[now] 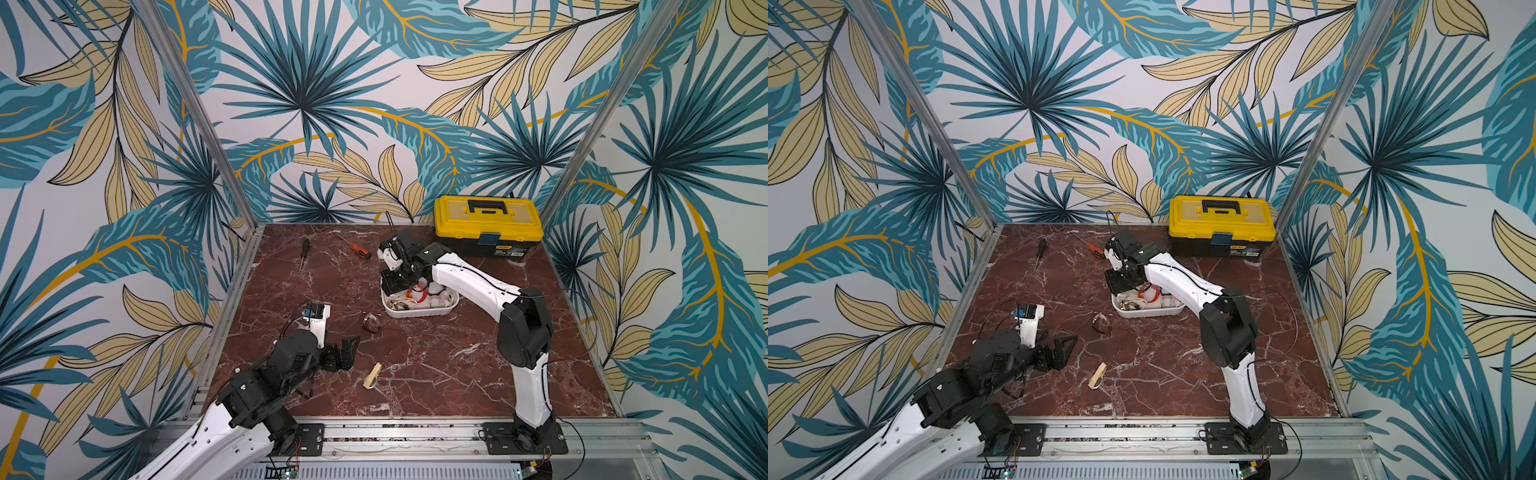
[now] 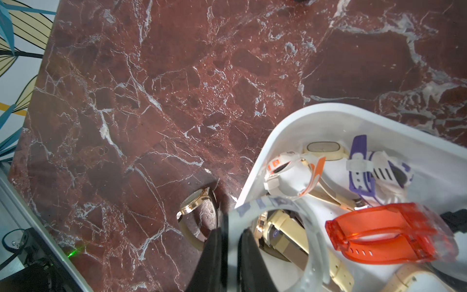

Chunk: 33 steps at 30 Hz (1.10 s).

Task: Put the watch into the storage box
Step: Place the watch in the storage box.

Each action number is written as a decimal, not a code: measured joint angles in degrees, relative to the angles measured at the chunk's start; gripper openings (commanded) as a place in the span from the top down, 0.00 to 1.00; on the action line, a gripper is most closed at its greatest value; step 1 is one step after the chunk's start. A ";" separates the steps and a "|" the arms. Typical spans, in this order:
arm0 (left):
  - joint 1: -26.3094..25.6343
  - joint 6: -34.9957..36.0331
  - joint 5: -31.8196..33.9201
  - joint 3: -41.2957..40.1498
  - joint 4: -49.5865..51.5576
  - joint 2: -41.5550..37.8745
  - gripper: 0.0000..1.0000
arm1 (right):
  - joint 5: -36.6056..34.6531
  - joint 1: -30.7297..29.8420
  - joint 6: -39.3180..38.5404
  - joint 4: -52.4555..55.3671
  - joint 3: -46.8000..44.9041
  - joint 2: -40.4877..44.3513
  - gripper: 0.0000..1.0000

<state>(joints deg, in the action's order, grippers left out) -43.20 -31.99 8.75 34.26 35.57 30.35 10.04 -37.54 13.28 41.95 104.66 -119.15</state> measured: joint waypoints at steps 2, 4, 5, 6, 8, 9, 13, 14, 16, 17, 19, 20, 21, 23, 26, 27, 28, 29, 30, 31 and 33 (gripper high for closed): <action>0.00 -0.02 0.00 0.00 -0.15 0.00 0.00 | -0.37 0.00 0.04 -0.09 0.04 -1.60 0.91; 0.00 -0.15 0.00 0.00 -0.17 0.00 0.00 | -0.83 0.02 0.02 -0.04 0.13 -3.82 0.91; 0.00 -0.20 0.00 0.00 -0.17 0.00 0.00 | -1.40 0.00 0.02 0.11 0.24 -4.72 0.90; 0.00 -0.24 0.00 0.00 -0.17 0.00 0.00 | -1.66 0.07 0.02 0.17 0.35 -5.64 0.91; 0.00 -0.42 0.00 0.00 -0.15 -0.02 0.00 | -2.10 0.07 0.02 0.22 0.57 -6.84 0.90; 0.00 -0.44 0.00 0.00 -0.15 -0.02 0.00 | -2.29 0.07 0.02 0.26 0.63 -7.06 0.90; 0.00 -0.44 0.02 0.00 -0.15 -0.02 0.00 | -2.80 -0.02 0.11 0.26 1.64 -7.10 0.75; 0.00 -0.44 0.02 0.00 -0.15 -0.02 0.00 | -2.86 -0.02 0.20 0.24 1.68 -7.10 0.70; 0.00 -0.44 0.02 0.00 -0.15 -0.02 0.00 | -3.15 0.09 0.59 0.28 1.68 -7.10 0.63; 0.00 -0.44 0.02 0.00 -0.15 -0.02 0.00 | -3.23 0.13 0.52 0.28 1.68 -7.10 0.60; 0.00 -0.44 0.02 0.00 -0.17 -0.02 0.00 | -3.30 0.17 0.83 0.13 1.68 -7.08 0.55; 0.00 -0.44 0.00 0.00 -0.17 -0.02 0.00 | -3.37 0.17 0.74 0.09 1.68 -7.08 0.55; 0.00 -0.44 0.00 0.00 -0.17 -0.02 0.00 | -3.39 0.15 0.79 0.07 1.68 -7.06 0.54; 0.00 -0.44 0.02 0.00 -0.17 -0.02 0.00 | -3.34 0.15 0.90 -0.07 1.46 -6.67 0.54; 0.00 -0.48 0.00 0.00 -0.17 -0.02 0.00 | -3.15 0.15 1.05 -0.39 0.35 -4.48 0.52; 0.00 -0.52 0.00 0.00 -0.17 -0.02 0.00 | -3.13 0.15 1.14 -0.59 0.04 -3.41 0.50; 0.00 -0.61 0.00 0.00 -0.17 -0.02 0.00 | -3.04 0.15 1.29 -0.72 -0.17 -2.27 0.50; 0.00 -0.63 0.00 0.00 -0.17 -0.02 0.00 | -2.93 0.15 1.31 -1.01 -0.37 -1.16 0.48; 0.00 -0.72 0.00 0.00 -0.17 -0.02 0.00 | -2.89 0.15 1.42 -1.42 -0.70 0.20 0.45; 0.00 -0.87 0.00 0.00 -0.17 0.00 0.00 | -2.78 0.15 1.68 -1.79 -1.14 1.73 0.42; 0.00 -1.33 0.00 0.00 -0.22 0.07 0.00 | -2.49 0.15 2.21 -2.80 -2.62 5.03 0.32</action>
<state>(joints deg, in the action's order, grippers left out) -43.20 -33.32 8.75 34.26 35.35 30.41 7.55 -37.39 15.49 39.16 102.04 -114.13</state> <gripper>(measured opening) 0.999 0.607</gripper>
